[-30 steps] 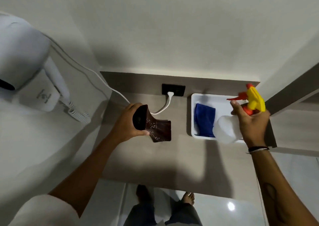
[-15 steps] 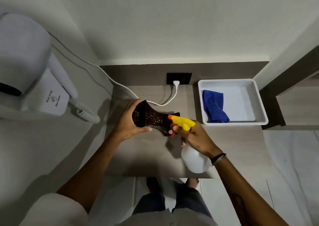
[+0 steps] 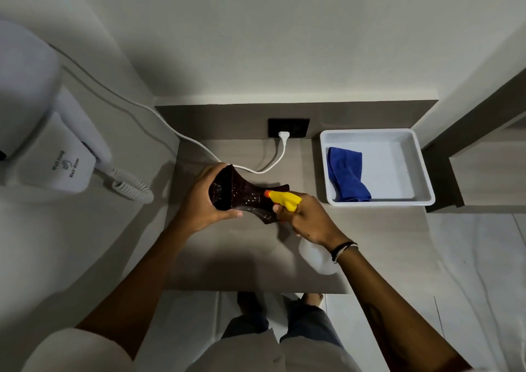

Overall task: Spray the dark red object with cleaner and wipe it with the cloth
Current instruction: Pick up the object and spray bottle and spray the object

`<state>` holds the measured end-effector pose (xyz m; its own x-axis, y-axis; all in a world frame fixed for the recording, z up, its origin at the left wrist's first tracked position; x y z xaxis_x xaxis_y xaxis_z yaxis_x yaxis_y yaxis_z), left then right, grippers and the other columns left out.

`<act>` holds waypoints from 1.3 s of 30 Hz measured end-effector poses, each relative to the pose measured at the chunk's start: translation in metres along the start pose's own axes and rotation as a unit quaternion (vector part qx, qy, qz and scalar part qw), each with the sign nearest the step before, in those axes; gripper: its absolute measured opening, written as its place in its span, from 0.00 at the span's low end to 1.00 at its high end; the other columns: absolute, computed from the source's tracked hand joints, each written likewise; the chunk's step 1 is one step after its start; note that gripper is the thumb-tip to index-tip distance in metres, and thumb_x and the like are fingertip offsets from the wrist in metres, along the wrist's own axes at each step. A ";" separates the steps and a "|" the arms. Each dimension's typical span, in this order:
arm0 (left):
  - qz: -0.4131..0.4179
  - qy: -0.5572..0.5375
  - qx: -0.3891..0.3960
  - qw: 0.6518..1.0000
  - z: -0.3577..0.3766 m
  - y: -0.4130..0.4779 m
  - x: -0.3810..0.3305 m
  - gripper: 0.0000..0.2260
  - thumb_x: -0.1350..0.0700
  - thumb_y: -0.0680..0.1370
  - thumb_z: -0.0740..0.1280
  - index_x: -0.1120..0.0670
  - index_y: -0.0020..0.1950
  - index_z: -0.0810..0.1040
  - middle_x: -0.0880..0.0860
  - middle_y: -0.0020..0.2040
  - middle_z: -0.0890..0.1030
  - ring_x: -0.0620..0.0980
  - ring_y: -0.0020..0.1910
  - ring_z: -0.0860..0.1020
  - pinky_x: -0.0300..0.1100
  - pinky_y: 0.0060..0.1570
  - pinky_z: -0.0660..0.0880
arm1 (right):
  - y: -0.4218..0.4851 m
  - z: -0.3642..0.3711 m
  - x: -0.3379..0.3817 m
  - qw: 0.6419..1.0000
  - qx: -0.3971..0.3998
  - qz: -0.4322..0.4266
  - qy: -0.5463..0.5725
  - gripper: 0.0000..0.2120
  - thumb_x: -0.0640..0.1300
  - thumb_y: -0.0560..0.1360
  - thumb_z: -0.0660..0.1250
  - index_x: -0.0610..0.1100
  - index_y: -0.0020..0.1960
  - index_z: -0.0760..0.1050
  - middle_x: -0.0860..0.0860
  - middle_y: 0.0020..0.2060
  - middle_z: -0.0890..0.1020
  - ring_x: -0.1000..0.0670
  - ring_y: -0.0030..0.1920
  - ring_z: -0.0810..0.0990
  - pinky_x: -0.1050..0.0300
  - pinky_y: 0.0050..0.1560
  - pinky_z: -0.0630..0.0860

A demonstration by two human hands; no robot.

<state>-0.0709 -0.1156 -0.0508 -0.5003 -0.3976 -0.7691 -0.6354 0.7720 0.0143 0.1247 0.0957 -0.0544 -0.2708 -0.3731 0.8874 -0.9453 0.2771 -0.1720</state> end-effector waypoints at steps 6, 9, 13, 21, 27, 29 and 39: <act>-0.010 0.007 0.005 1.000 -0.001 -0.002 0.002 0.52 0.45 0.60 0.89 0.52 0.79 0.71 0.52 0.73 0.74 0.48 0.72 0.74 0.44 0.74 0.71 | -0.008 -0.015 -0.016 0.990 -0.018 0.104 -0.097 0.18 0.54 0.84 0.68 0.48 0.71 0.81 0.45 0.57 0.88 0.42 0.55 0.86 0.44 0.57 0.83; -0.025 0.009 -0.008 1.000 -0.001 -0.004 -0.002 0.51 0.47 0.59 0.89 0.56 0.78 0.72 0.55 0.72 0.76 0.54 0.71 0.75 0.51 0.73 0.73 | -0.012 -0.018 -0.020 0.991 -0.044 0.098 -0.079 0.17 0.52 0.84 0.69 0.45 0.69 0.81 0.45 0.54 0.88 0.43 0.51 0.86 0.45 0.55 0.83; -0.147 -0.059 -0.062 0.985 0.001 -0.007 -0.005 0.42 0.42 0.59 0.88 0.47 0.70 0.77 0.47 0.65 0.82 0.42 0.61 0.81 0.41 0.59 0.78 | -0.022 -0.026 -0.017 0.993 -0.087 0.074 0.008 0.21 0.50 0.85 0.68 0.49 0.77 0.76 0.56 0.47 0.83 0.54 0.36 0.81 0.58 0.41 0.79; -0.312 -0.163 -0.052 0.935 0.013 0.002 -0.018 0.40 0.25 0.63 0.75 0.40 0.71 0.76 0.49 0.66 0.81 0.52 0.62 0.83 0.54 0.64 0.80 | -0.037 -0.032 -0.019 0.992 -0.095 0.073 0.044 0.19 0.49 0.85 0.69 0.51 0.75 0.78 0.55 0.42 0.84 0.54 0.31 0.82 0.61 0.33 0.79; -0.277 -0.162 -0.010 0.947 0.012 0.002 -0.022 0.35 0.38 0.65 0.82 0.34 0.70 0.75 0.46 0.69 0.80 0.47 0.67 0.79 0.52 0.71 0.76 | -0.036 -0.024 -0.014 0.998 -0.048 0.030 0.007 0.22 0.49 0.84 0.69 0.53 0.78 0.75 0.71 0.51 0.79 0.70 0.44 0.81 0.76 0.41 0.74; -0.251 -0.124 0.021 0.960 0.010 -0.002 -0.021 0.47 0.41 0.59 0.86 0.37 0.75 0.71 0.51 0.75 0.73 0.52 0.73 0.75 0.54 0.74 0.73 | -0.033 -0.018 -0.010 0.999 -0.040 0.025 0.010 0.22 0.49 0.84 0.69 0.52 0.78 0.75 0.70 0.53 0.79 0.71 0.44 0.81 0.77 0.42 0.74; -0.061 0.025 0.003 0.998 0.012 -0.002 -0.020 0.44 0.53 0.59 0.81 0.44 0.74 0.69 0.46 0.67 0.76 0.51 0.67 0.76 0.54 0.66 0.78 | -0.018 -0.002 0.017 1.000 -0.016 -0.011 -0.010 0.20 0.50 0.84 0.70 0.51 0.76 0.78 0.73 0.46 0.79 0.75 0.39 0.78 0.77 0.46 0.70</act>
<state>-0.0529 -0.1029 -0.0437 -0.4488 -0.5126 -0.7320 -0.6893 0.7199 -0.0815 0.1373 0.0866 -0.0354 -0.2532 -0.3966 0.8824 -0.9451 0.2960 -0.1381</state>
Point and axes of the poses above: each hand's wrist, its own y-axis towards the middle knuckle, its own z-axis out of the palm, x = y × z, the point moved 1 cm from there along y, towards the middle knuckle
